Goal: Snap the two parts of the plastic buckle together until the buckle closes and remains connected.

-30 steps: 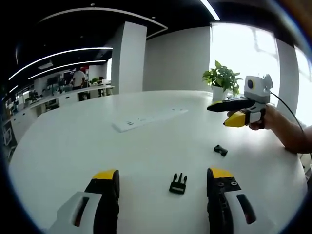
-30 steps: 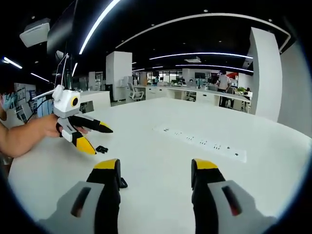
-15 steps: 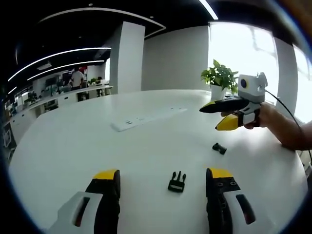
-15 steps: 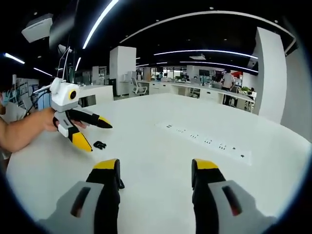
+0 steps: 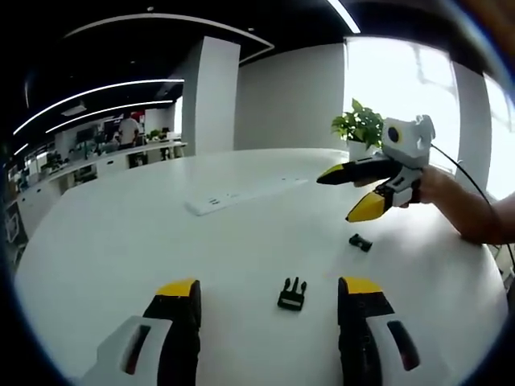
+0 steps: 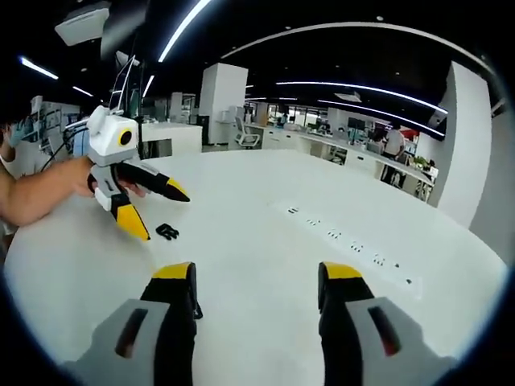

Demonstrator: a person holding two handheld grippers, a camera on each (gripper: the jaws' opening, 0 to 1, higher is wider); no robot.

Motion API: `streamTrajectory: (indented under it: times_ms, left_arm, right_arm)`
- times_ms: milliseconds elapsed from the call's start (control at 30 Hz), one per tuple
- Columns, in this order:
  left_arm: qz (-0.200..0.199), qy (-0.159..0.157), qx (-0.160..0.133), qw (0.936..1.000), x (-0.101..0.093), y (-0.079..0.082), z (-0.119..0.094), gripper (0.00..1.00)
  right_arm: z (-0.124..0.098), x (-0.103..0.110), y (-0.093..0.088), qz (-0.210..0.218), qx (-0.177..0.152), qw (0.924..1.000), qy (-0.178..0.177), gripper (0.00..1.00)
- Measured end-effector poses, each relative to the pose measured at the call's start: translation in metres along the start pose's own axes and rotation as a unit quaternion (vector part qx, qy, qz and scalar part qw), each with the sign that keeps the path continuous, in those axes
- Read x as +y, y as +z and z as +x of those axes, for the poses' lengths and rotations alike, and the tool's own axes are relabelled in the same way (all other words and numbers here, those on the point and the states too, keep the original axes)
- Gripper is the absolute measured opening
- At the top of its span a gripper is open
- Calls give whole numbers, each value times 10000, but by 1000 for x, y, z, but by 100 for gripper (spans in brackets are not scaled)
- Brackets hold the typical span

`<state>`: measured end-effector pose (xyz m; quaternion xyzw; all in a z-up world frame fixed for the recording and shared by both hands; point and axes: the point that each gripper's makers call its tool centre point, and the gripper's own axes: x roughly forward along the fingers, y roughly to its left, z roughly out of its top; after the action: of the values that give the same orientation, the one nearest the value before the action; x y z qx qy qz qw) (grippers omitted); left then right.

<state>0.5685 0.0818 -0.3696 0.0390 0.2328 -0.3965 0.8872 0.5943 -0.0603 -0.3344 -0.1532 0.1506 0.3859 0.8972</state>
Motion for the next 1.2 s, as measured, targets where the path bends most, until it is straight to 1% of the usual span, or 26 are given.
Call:
streamTrajectory:
  times_ms: [133, 267, 367, 467, 533, 600, 700, 733, 767, 867, 1067, 1200]
  left_arm:
    - [50, -41, 18, 10000, -4, 0, -1, 67]
    - [274, -141, 88, 9995, -13, -3, 0, 64]
    - [444, -102, 140, 9989, -12, -5, 2, 64]
    - [441, -149, 128, 9988, -12, -5, 2, 63]
    - [453, -153, 128, 9988, -11, -5, 2, 61]
    - [456, -199, 114, 9987, -11, -5, 1, 59]
    - [433, -239, 96, 9987, -12, -5, 0, 59]
    - [427, -226, 98, 9988, -11, -4, 0, 59]
    - [407, -187, 92, 9990, -9, -4, 0, 59]
    - [405, -211, 75, 9989, -9, -3, 0, 59]
    - [396, -204, 0, 9990, -7, 1, -1, 55]
    - [418, -249, 46, 9988, -9, -2, -1, 54]
  right_arm:
    - [-2, -6, 1, 48, -51, 10000, 7, 61]
    - [-2, -4, -1, -116, 9, 9998, 149, 58]
    - [-3, -6, 0, -128, -13, 9998, 175, 58]
    - [-2, -7, 0, -168, -1, 9996, 229, 57]
    - [-2, -4, 0, -251, -8, 9990, 360, 57]
    - [0, 1, 2, -473, -54, 9973, 565, 56]
    - [3, 0, 1, -528, -37, 9960, 721, 55]
    - [4, 0, 2, -461, -49, 9959, 782, 55]
    - [5, 0, 1, -424, -31, 9959, 804, 55]
    - [8, -2, 1, -374, -38, 9960, 806, 55]
    - [10, -3, -2, -486, 33, 9949, 879, 55]
    - [13, -5, -3, -690, 133, 9922, 1027, 54]
